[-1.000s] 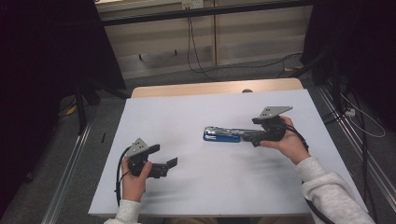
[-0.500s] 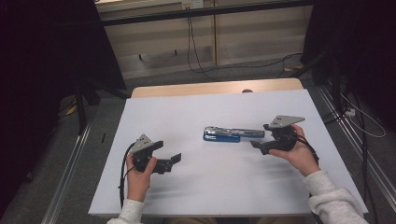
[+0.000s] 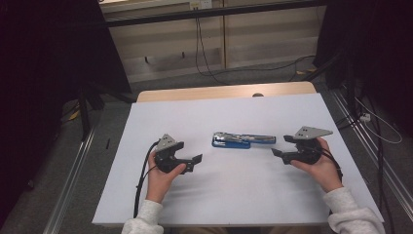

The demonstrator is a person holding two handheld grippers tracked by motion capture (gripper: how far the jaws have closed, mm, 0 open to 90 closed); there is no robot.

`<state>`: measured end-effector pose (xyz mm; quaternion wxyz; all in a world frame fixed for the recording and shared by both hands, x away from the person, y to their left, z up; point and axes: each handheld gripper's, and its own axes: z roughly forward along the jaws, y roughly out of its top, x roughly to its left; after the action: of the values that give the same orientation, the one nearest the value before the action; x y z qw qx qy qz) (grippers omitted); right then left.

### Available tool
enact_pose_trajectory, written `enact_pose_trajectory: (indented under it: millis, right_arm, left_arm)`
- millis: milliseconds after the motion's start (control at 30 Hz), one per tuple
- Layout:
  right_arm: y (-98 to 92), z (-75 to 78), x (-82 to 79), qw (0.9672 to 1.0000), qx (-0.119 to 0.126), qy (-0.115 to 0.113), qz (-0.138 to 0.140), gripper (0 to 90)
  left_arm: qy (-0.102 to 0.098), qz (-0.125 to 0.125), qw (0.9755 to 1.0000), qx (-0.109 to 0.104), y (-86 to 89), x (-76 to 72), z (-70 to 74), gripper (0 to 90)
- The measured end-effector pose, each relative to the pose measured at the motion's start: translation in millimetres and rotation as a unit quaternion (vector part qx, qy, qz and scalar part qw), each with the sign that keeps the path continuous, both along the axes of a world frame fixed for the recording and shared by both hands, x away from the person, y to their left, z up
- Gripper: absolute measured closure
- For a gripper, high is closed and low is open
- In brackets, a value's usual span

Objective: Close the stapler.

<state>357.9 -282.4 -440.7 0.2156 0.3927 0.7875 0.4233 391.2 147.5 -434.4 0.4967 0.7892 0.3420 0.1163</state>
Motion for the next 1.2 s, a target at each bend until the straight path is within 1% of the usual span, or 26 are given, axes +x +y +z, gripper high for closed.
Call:
enact_pose_trajectory:
  millis: [33, 67, 133, 167, 200, 233, 300, 367, 400, 433, 467, 500, 533, 567, 600, 633, 700, 733, 767, 800, 867, 900, 967, 1000, 1133, 1200]
  right_arm:
    - [-1.3, 0.3, -0.6, 1.0000, -0.001, -0.001, -0.002, 33.6]
    - [-2.7, 0.6, -1.2, 1.0000, 0.000, 0.000, -0.005, 35.7]
    - [-5.8, 1.1, -2.6, 1.0000, 0.000, 0.002, -0.008, 43.3]
    - [-7.2, 0.9, -3.1, 0.9999, 0.002, 0.003, -0.011, 46.1]
    - [-8.6, 0.5, -3.7, 0.9999, 0.004, 0.004, -0.013, 50.2]
    - [-10.3, -0.3, -4.5, 0.9999, 0.003, 0.005, -0.015, 56.0]
    - [-12.3, -2.0, -5.3, 0.9998, -0.004, 0.010, -0.017, 67.8]
    - [-13.6, -4.4, -5.9, 0.9995, -0.012, 0.019, -0.021, 74.5]
    - [-14.1, -5.8, -6.2, 0.9994, -0.013, 0.023, -0.023, 77.8]
    - [-14.8, -7.2, -6.0, 0.9991, -0.015, 0.027, -0.028, 80.5]
    - [-15.1, -8.3, -5.7, 0.9990, -0.019, 0.028, -0.029, 83.0]
    - [-15.2, -9.2, -5.3, 0.9990, -0.021, 0.028, -0.028, 84.5]
    - [-14.9, -10.0, -4.7, 0.9989, -0.022, 0.030, -0.027, 86.4]
    - [-13.9, -10.6, -3.9, 0.9990, -0.022, 0.030, -0.023, 88.0]
    - [-12.6, -11.0, -3.0, 0.9990, -0.024, 0.031, -0.020, 88.8]
    - [-11.1, -11.5, -2.0, 0.9989, -0.026, 0.033, -0.019, 89.6]
    - [-8.1, -12.8, 0.6, 0.9987, -0.030, 0.036, -0.017, 90.0]
    - [-6.8, -14.0, 2.1, 0.9986, -0.032, 0.037, -0.017, 90.0]
    - [-5.5, -15.2, 3.8, 0.9985, -0.034, 0.038, -0.018, 90.0]
    - [-4.2, -16.2, 5.5, 0.9984, -0.037, 0.041, -0.017, 90.0]
    - [-1.5, -17.8, 8.8, 0.9979, -0.040, 0.047, -0.020, 90.0]
    - [-0.2, -18.0, 10.5, 0.9978, -0.043, 0.047, -0.019, 90.0]
    - [2.2, -17.7, 13.7, 0.9976, -0.046, 0.049, -0.017, 90.0]
    - [3.1, -17.3, 15.3, 0.9975, -0.049, 0.049, -0.017, 90.0]
    - [5.3, -15.2, 20.9, 0.9969, -0.056, 0.052, -0.016, 90.0]
    - [5.6, -14.8, 23.0, 0.9967, -0.061, 0.052, -0.015, 90.0]
  left_arm:
    - [-0.004, -0.002, 1.0000, 0.002, -2.2, 1.7, 0.0, 7.8]
    - [-0.006, -0.003, 1.0000, -0.002, -4.8, 2.6, -0.6, 9.1]
    - [-0.011, -0.006, 0.9999, 0.008, -8.9, 5.3, -1.0, 14.6]
    - [-0.011, -0.010, 0.9998, 0.012, -10.6, 7.0, -1.0, 15.1]
    - [-0.005, -0.011, 0.9999, 0.009, -13.1, 8.5, -1.0, 16.7]
    - [-0.004, -0.012, 0.9999, 0.008, -14.2, 9.7, -0.7, 19.8]
    - [-0.001, 0.002, 1.0000, 0.008, -16.5, 12.7, 0.1, 25.6]
    - [-0.003, 0.009, 0.9999, 0.005, -18.6, 16.6, -0.3, 35.2]
    - [-0.002, 0.015, 0.9999, 0.002, -19.7, 18.3, -1.1, 37.3]
    - [0.002, 0.009, 0.9999, 0.008, -20.4, 20.8, -1.7, 43.2]
    - [0.007, 0.006, 0.9999, 0.009, -22.6, 22.8, -3.0, 50.7]
    - [0.008, 0.006, 0.9999, 0.013, -24.7, 24.6, -4.4, 53.5]
    - [0.008, 0.005, 0.9998, 0.015, -26.5, 26.5, -6.0, 59.5]
    - [0.012, 0.005, 0.9997, 0.019, -28.2, 28.5, -7.3, 65.6]
    - [0.010, 0.006, 0.9996, 0.024, -29.7, 30.7, -8.3, 67.7]
    - [0.013, 0.009, 0.9995, 0.027, -31.3, 32.6, -9.4, 72.4]
    - [0.015, 0.012, 0.9996, 0.022, -34.0, 36.8, -12.5, 78.2]
    - [0.017, 0.014, 0.9994, 0.026, -35.2, 38.6, -14.0, 80.5]
    - [0.018, 0.014, 0.9991, 0.036, -37.3, 40.4, -15.3, 82.9]
    - [0.020, 0.011, 0.9987, 0.044, -39.0, 42.3, -16.5, 84.2]
    - [0.023, 0.005, 0.9986, 0.047, -42.8, 45.9, -18.4, 87.1]
    - [0.024, 0.006, 0.9986, 0.046, -45.3, 47.7, -19.2, 87.9]
    - [0.027, 0.010, 0.9989, 0.037, -47.6, 50.5, -20.6, 89.0]
    - [0.031, 0.012, 0.9988, 0.037, -49.0, 52.6, -22.0, 89.7]
    - [0.044, 0.007, 0.9979, 0.048, -52.9, 56.7, -26.0, 90.0]
    - [0.045, 0.007, 0.9976, 0.052, -54.8, 57.9, -27.6, 90.0]
